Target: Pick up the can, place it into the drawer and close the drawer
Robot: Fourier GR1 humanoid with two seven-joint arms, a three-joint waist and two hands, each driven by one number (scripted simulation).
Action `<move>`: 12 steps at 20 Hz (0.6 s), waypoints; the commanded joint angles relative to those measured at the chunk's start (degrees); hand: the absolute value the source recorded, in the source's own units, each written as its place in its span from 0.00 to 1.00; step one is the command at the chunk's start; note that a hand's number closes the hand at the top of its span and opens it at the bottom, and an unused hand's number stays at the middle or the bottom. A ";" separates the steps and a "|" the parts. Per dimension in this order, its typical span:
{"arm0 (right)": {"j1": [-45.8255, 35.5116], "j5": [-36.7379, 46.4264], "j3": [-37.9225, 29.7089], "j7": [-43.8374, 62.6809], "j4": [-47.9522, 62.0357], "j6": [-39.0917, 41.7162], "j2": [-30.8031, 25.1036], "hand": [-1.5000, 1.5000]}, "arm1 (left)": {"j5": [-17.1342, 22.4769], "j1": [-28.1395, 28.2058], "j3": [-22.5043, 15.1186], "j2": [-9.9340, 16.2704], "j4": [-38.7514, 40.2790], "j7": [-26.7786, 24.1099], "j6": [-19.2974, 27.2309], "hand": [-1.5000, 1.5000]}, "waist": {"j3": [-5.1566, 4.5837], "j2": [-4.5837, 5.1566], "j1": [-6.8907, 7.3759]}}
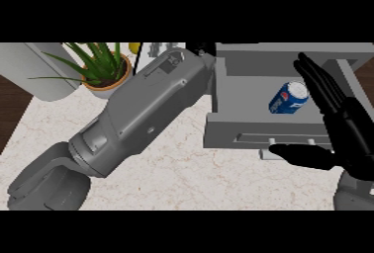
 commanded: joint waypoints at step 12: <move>-18.55 19.98 5.48 -3.75 39.19 -17.36 -0.63 0.00 | -4.61 6.95 0.10 9.71 -10.10 6.02 -0.01 0.00 | 0.01 -0.15 1.07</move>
